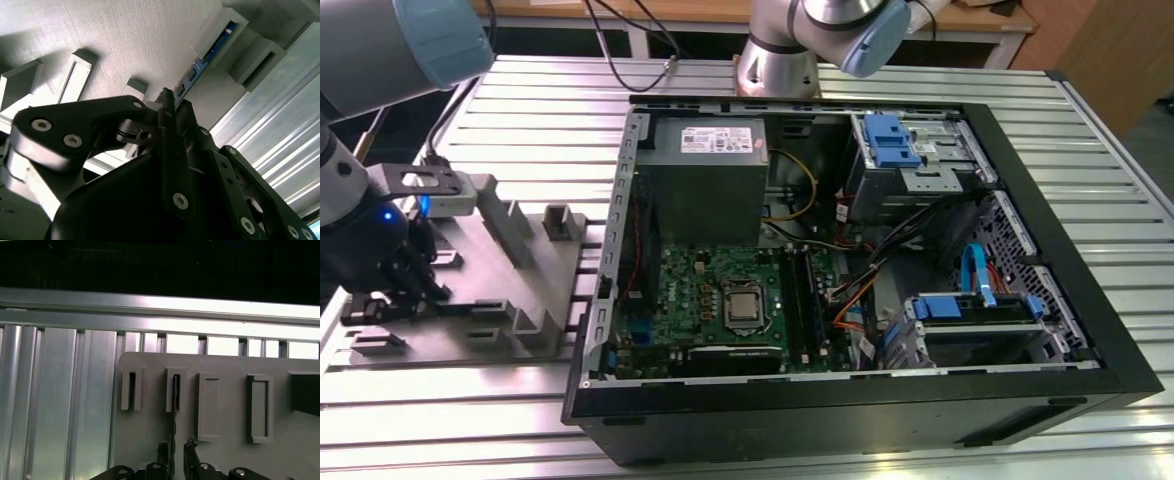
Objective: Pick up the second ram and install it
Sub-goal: 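Pick up the second ram and move it above second insertion slot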
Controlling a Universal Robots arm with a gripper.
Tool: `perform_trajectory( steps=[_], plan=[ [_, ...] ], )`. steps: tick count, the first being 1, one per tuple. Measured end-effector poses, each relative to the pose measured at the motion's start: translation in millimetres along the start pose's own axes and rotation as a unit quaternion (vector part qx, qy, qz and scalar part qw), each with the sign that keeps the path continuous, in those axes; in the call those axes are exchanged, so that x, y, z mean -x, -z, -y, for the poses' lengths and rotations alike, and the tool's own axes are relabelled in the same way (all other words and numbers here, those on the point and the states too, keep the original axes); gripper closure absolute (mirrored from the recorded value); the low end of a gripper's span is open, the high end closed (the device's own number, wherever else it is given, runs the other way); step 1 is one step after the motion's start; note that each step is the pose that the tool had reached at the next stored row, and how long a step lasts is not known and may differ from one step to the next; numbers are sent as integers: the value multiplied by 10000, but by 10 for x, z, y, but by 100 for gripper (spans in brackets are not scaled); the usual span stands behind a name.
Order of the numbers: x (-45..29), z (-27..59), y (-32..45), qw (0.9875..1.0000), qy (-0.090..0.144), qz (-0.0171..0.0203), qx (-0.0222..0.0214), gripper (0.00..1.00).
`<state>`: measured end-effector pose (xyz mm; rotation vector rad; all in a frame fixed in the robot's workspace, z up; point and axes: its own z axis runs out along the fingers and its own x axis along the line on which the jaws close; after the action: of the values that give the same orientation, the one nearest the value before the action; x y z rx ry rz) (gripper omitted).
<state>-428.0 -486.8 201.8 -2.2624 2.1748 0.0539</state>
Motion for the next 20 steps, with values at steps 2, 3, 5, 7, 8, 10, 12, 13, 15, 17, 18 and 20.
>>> perform_trajectory(
  steps=[2, 3, 5, 7, 8, 10, 12, 13, 15, 17, 18, 20],
  plan=[
    [0, 0, 2, 10000, 0, 0, 0, 81],
    [0, 0, 3, 10000, 0, 0, 0, 81],
    [0, 0, 5, 10000, 0, 0, 0, 81],
    [-11, -1, 6, 10000, 1, -1, 1, 81],
    [-19, -1, 7, 10000, 1, -1, 1, 81],
    [-28, -1, 7, 10000, 0, -1, 1, 81],
    [-28, -1, 6, 10000, -1, 0, 0, 81],
    [-30, -1, 5, 10000, 0, 0, 0, 81],
    [-31, -1, 2, 10000, 0, 0, 0, 81],
    [-31, -1, -4, 10000, 0, 0, 0, 81],
    [-31, -1, -5, 10000, 0, 0, 1, 81],
    [-31, -1, -8, 10000, 0, 2, 1, 81]
  ],
)
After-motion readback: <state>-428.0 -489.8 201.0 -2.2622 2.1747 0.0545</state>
